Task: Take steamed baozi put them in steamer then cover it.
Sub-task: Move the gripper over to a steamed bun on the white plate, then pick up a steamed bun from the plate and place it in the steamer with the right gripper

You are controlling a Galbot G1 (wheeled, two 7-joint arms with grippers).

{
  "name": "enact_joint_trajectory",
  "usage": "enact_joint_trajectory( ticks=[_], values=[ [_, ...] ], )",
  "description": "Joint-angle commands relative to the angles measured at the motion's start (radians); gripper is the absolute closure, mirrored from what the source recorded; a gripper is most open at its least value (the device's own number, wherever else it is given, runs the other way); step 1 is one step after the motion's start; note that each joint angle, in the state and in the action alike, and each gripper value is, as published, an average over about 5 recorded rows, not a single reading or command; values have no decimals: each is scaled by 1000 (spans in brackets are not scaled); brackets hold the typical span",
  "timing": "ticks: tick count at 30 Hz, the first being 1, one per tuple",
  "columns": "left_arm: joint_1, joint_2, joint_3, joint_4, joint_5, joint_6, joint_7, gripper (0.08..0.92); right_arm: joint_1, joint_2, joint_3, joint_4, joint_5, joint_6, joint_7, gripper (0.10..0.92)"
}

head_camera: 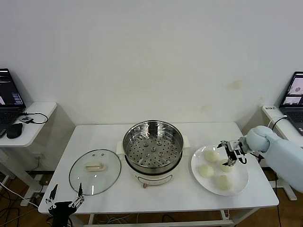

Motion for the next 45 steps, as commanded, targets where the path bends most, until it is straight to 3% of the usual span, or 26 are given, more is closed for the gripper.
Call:
enact_joint_trajectory(
  ticks=[1, 18, 31, 45],
  values=[
    [-2, 1, -6, 0, 2, -1, 0, 177, 33, 85, -42, -96, -11, 4, 11, 203],
    [-2, 2, -14, 13, 1, -12, -2, 177, 28, 145, -46, -159, -57, -10, 13, 208],
    [3, 2, -12, 7, 2, -15, -3, 177, 23, 139, -45, -155, -53, -19, 10, 349],
    [5, 8, -12, 1, 1, -16, -3, 177, 128, 62, -128, -27, 52, -43, -4, 406]
  ],
)
